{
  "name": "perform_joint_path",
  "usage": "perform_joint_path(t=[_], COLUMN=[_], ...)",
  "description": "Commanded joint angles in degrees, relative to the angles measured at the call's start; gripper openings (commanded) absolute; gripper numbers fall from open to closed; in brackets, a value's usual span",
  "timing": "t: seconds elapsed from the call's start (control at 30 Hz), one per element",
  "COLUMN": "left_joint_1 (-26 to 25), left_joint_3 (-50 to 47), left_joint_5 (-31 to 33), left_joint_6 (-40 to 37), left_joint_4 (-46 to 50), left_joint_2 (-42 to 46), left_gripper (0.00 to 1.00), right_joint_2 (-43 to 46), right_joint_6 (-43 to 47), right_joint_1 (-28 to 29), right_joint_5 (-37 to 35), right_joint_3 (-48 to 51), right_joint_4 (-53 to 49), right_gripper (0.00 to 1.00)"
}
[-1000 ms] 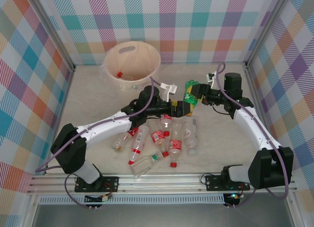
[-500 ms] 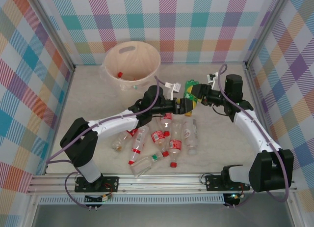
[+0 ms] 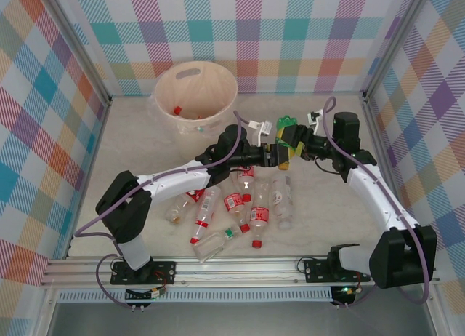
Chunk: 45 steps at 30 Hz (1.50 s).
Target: Put the plastic bottles in the bin
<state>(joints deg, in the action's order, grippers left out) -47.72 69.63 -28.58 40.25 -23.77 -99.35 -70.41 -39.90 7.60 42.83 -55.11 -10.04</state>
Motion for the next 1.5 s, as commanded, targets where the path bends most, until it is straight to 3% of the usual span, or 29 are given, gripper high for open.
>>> perform_joint_path(t=[0.0,0.2,0.27,0.4,0.53,0.63,0.77,0.9,1.03,1.27,1.47], left_joint_1=[-0.29,-0.07,0.18,1.91,5.69,9.57,15.52,24.13,30.41,32.44,32.43], left_joint_3=[2.29,2.98,4.11,14.03,28.4,35.89,46.8,55.64,61.2,62.19,60.89], left_joint_5=[0.74,2.38,2.54,3.14,0.34,-2.49,-3.42,-3.89,1.99,11.56,11.53], left_joint_6=[-2.27,-4.81,-6.86,-17.97,-25.52,-27.24,-32.27,-34.71,-40.56,-52.39,-55.18], left_joint_4=[0.94,4.99,7.93,25.17,42.46,48.39,59.18,66.97,76.33,86.76,89.18], left_joint_2=[0.17,0.86,1.39,1.86,0.19,-1.39,-3.56,-5.68,-8.01,-11.43,-15.4], left_gripper=[0.54,0.54,0.53,0.53,0.47,0.44,0.42,0.34,0.24,0.12,0.1], right_joint_2=[2.59,5.46,7.33,14.36,19.57,20.28,19.98,17.61,16.03,15.52,14.45], right_joint_6=[2.81,4.41,4.26,1.77,2.18,3.69,5.22,6.1,6.04,6.46,6.55], right_joint_1=[-0.5,-5.66,-6.28,-6.32,-6.27,-6.34,-6.32,-6.37,-6.38,-6.42,-6.38], right_joint_5=[-3.36,-11.82,-17.57,-32.85,-36.52,-39.43,-39.19,-37.54,-35.66,-36.32,-35.18], right_joint_3=[-3.16,-8.8,-10.33,-7.97,-4.13,-4.54,-5.27,-5.75,-5.64,-5.27,-4.93], right_joint_4=[-5.96,-14.92,-16.98,-18.6,-19.47,-22.41,-22.51,-21.95,-20.93,-20.32,-19.32], right_gripper=[0.88,0.95,0.95,0.95,0.96,0.95,0.96,0.95,0.95,0.95,0.95])
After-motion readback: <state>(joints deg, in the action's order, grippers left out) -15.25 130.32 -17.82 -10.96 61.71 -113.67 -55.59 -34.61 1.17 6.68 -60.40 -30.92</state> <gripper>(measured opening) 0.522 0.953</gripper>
